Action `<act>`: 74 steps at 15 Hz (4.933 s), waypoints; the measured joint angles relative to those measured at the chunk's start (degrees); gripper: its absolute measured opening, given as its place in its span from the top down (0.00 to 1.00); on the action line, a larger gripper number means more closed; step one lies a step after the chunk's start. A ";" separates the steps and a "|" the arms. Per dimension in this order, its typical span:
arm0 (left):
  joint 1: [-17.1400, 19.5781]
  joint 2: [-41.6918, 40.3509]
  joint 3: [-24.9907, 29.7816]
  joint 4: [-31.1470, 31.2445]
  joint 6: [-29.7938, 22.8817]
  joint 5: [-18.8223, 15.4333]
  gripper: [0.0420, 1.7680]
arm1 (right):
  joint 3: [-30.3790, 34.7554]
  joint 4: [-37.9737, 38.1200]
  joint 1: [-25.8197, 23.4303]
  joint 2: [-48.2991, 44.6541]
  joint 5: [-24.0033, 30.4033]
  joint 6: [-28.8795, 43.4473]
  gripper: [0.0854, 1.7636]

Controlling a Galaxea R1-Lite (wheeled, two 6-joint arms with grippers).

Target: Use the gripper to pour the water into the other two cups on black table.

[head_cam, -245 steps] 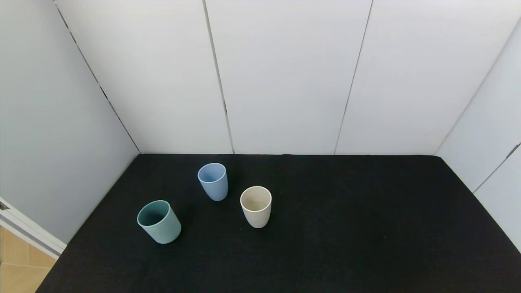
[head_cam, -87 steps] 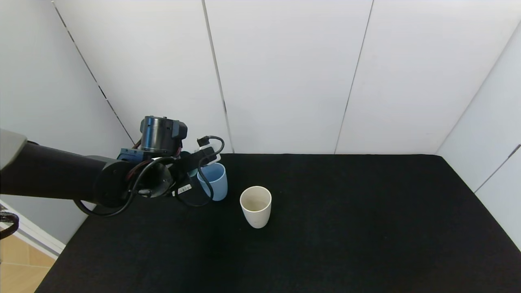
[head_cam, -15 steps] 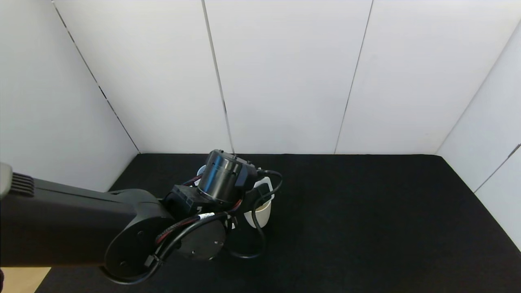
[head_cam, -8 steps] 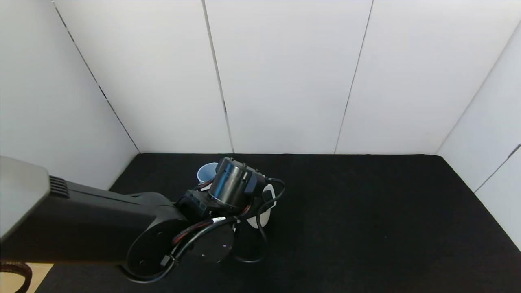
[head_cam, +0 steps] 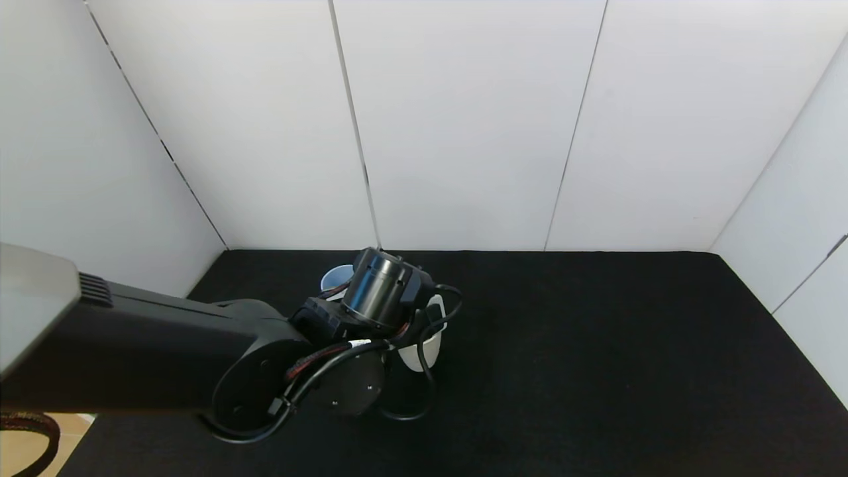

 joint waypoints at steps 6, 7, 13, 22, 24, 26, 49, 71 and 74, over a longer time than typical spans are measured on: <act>0.74 0.52 -4.39 0.99 5.02 0.74 0.33 | 0.00 0.00 0.00 0.00 0.00 0.00 0.03; 0.74 0.85 -4.94 0.99 5.90 1.12 0.33 | 0.00 0.00 0.00 0.00 0.00 0.00 0.03; 0.71 2.82 -7.36 0.93 12.19 3.06 0.33 | -0.02 0.00 0.00 0.00 0.02 0.00 0.03; 0.20 5.88 -9.95 1.12 17.73 6.53 0.33 | 0.00 0.02 0.00 0.00 0.00 0.00 0.03; -0.06 6.40 -10.62 1.16 18.83 6.73 0.33 | -0.02 0.02 0.00 0.00 0.02 0.00 0.03; -0.30 6.64 -11.46 1.16 20.65 7.41 0.33 | -0.02 0.00 0.00 0.00 0.02 0.00 0.03; 4.22 0.20 -3.04 0.35 -2.12 -1.79 0.33 | -0.02 0.02 -0.34 0.00 0.00 0.00 0.03; 22.36 -24.05 28.56 -33.33 -52.74 -40.24 0.34 | -0.02 0.00 -0.34 0.00 0.02 0.00 0.03; 25.49 -22.13 29.72 -34.12 -52.74 -40.52 0.34 | -0.02 0.02 -0.34 0.00 0.02 0.00 0.03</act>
